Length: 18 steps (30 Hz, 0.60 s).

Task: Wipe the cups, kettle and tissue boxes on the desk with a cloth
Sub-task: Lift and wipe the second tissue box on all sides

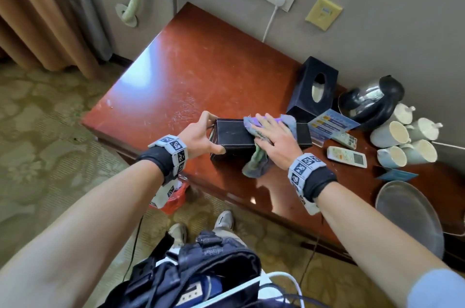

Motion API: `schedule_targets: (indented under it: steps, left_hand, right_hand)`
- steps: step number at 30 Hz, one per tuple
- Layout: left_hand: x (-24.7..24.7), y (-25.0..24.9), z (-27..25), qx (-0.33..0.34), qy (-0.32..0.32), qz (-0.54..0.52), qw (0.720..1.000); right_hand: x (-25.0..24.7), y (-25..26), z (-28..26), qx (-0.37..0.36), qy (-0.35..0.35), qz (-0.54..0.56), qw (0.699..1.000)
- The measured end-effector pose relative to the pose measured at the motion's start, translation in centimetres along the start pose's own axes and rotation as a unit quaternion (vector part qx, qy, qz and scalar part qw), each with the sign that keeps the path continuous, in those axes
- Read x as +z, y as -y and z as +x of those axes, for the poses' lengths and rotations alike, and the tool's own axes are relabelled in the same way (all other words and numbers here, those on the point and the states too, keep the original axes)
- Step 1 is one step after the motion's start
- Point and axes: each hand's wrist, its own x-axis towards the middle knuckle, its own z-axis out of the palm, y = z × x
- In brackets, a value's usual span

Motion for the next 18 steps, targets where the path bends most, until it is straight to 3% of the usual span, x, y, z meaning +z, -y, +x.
schedule_targets:
  steps: [2,5,8,15,18]
  left_hand:
    - [0.1,0.0,0.0,0.002,-0.007,0.013,1.0]
    - [0.1,-0.1,0.0,0.016,-0.007,0.026,0.999]
    - [0.0,-0.2,-0.2,0.022,-0.008,0.045,0.999]
    - [0.1,-0.1,-0.1,0.011,-0.012,0.05,0.999]
    - [0.2,-0.3,-0.1,0.005,-0.016,0.052,0.999]
  right_hand:
    - [0.8,1.2,0.1,0.0,0.0,0.006,1.0]
    - [2.8,4.5,0.6,-0.073,0.009,0.02,0.997]
    - [2.4,4.3,0.7,-0.086,0.023,0.02,0.996]
    - [-0.8,-3.0,-1.5,0.105,-0.056,0.045,0.992]
    - [1.5,-0.2,-0.6,0.096,-0.067,0.004,0.993]
